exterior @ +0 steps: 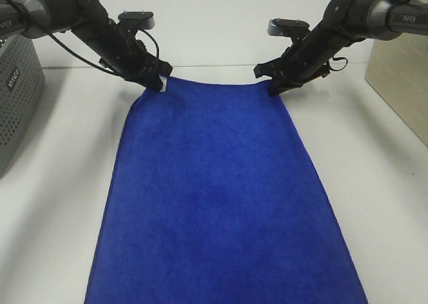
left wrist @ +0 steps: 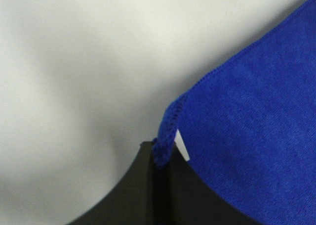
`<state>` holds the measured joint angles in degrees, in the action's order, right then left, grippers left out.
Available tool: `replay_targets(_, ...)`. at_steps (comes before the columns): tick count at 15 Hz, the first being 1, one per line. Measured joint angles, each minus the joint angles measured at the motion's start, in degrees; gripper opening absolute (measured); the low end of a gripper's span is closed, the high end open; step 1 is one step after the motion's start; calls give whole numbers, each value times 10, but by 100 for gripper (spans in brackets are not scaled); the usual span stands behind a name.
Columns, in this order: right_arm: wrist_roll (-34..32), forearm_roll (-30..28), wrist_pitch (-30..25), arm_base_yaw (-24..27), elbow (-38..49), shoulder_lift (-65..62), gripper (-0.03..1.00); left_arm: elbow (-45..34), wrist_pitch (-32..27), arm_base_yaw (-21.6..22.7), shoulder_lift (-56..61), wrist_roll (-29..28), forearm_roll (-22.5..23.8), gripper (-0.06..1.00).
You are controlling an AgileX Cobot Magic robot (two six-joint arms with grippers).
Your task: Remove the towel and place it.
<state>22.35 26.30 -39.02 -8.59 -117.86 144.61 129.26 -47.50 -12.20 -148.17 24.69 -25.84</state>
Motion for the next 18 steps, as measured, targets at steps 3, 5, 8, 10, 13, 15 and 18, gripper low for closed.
replay_targets(3, 33, 0, 61, 0, 0, -18, 2, 27, 44, 0, 0, 5, -1, 1)
replay_targets(5, 53, 1, 81, 0, -9, -18, 2, 28, 69, 0, 0, 28, -1, 1)
replay_targets(8, 56, 4, 107, 0, -37, -19, 2, 28, 108, -1, 0, 38, -1, 1)
replay_targets(10, 56, 5, 119, 0, -40, -19, 2, 28, 134, -1, 0, 49, -1, 1)
replay_targets(13, 56, 6, 137, 0, -40, -19, 2, 28, 166, -1, 0, 68, -1, 1)
replay_targets(15, 56, 10, 146, 0, -40, -19, 2, 28, 183, -1, 0, 79, -2, 1)
replay_targets(18, 56, 13, 164, 0, -40, -19, 2, 28, 206, -1, 0, 117, -19, 1)
